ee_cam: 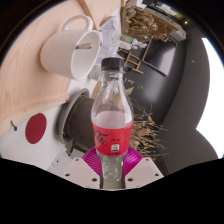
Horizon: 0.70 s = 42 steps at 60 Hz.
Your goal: Pour water
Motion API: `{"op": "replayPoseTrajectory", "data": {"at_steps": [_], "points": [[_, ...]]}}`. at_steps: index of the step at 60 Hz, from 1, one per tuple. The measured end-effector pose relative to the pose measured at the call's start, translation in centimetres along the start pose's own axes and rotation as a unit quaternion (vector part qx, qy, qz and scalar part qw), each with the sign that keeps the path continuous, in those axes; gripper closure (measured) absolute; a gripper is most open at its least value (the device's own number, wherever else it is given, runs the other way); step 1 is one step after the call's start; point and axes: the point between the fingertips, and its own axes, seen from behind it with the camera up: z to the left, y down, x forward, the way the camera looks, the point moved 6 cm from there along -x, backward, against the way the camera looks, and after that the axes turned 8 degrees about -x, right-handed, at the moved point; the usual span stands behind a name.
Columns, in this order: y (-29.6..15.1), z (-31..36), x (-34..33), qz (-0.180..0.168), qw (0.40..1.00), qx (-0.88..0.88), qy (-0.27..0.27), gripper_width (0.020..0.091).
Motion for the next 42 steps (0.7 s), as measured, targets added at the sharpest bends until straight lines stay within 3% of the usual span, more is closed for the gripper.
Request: {"op": "replayPoseTrajectory", "data": {"at_steps": [13,25,34,42], "points": [[-0.5,-0.1,0.3,-0.009,1.0,-0.001,-0.005,0.0869],[0.7,0.3,-0.2,0.009,0.978,0.196,-0.071,0.0869],[1.6,0.7,-0.7,0.014,0.9,0.415,-0.133,0.0869],[1.2,1.7,-1.2,0.012,0.786,0.588,-0.19,0.0868]]}}
